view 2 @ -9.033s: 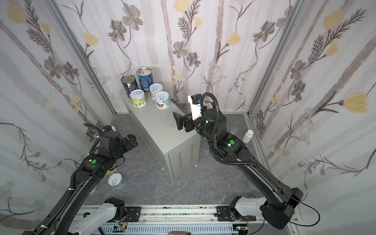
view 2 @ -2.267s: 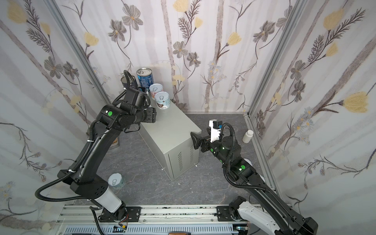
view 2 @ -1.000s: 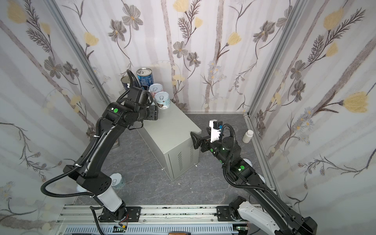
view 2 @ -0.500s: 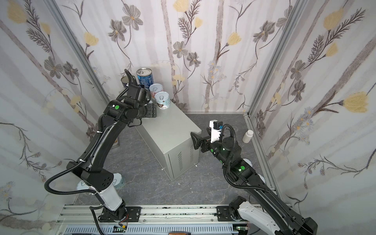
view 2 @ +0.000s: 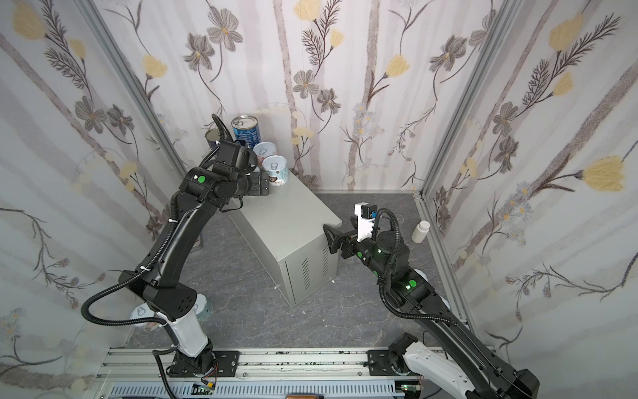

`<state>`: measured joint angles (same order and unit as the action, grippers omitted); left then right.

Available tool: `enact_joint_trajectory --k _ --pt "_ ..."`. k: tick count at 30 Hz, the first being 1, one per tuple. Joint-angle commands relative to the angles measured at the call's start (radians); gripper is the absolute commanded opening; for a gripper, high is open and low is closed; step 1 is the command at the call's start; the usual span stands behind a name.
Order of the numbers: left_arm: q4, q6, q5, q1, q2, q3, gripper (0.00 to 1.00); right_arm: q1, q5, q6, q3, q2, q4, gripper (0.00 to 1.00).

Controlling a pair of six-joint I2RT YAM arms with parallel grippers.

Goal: Place and organize the canned foods onto the counter
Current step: 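Raise the open left gripper up away from the placed yellow can, then lower the left gripper down to the pink-labelled can on the floor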

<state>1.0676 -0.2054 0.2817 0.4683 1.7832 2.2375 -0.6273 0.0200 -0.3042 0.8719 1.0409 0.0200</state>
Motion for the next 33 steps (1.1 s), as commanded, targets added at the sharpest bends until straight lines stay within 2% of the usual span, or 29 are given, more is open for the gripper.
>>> enact_joint_trajectory --k 1,15,21,27,30,33 --pt "0.0 -0.003 -0.001 0.003 -0.039 -0.002 1.0 -0.002 0.008 0.025 0.016 0.007 -0.064 1.0" --pt "-0.036 -0.026 -0.003 0.003 -0.213 -0.061 1.0 -0.001 -0.011 0.066 0.135 0.0 -0.191 1.0" --pt "-0.08 -0.033 0.107 -0.003 -0.332 -0.227 1.0 -0.002 -0.038 0.07 0.189 -0.011 -0.246 1.0" --pt "-0.218 -0.066 0.176 -0.029 -0.52 -0.441 1.0 -0.01 -0.063 0.068 0.228 -0.015 -0.295 1.0" --pt "-0.283 -0.098 0.14 -0.066 -0.634 -0.561 1.0 -0.014 -0.078 0.066 0.247 -0.012 -0.317 1.0" --pt "-0.296 -0.126 0.171 -0.077 -0.676 -0.66 1.0 -0.018 -0.09 0.064 0.264 -0.005 -0.335 1.0"
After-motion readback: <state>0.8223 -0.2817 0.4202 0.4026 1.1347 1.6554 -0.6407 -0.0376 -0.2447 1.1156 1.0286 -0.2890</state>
